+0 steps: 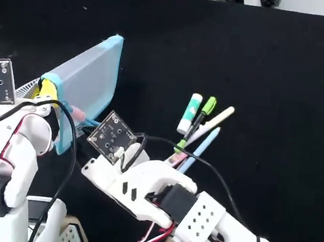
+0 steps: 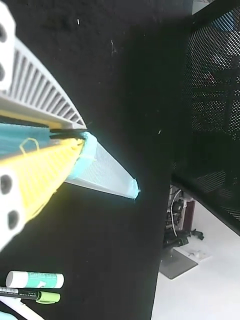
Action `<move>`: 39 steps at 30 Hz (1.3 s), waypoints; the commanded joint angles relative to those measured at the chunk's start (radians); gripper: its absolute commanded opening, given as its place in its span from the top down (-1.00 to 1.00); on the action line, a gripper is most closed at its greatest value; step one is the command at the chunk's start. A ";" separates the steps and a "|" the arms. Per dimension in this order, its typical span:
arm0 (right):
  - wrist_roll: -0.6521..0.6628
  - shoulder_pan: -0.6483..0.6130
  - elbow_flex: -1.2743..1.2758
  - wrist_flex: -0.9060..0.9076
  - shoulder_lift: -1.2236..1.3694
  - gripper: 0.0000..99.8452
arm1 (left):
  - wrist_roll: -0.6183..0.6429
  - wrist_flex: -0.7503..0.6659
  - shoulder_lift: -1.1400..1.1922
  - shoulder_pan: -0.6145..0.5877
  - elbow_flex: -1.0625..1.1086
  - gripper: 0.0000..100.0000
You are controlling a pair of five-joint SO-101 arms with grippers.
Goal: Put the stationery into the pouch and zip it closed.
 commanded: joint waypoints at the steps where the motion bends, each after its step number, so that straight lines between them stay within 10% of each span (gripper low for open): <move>1: -0.002 0.002 -0.042 -0.029 -0.028 0.77 | 0.005 0.005 0.015 0.001 -0.028 0.93; 10: -0.002 0.002 -0.102 -0.020 -0.022 0.47 | 0.005 0.003 0.015 0.001 -0.027 0.93; 39: -0.002 0.002 -0.306 -0.041 0.228 0.47 | 0.086 -0.017 0.006 -0.124 -0.015 0.93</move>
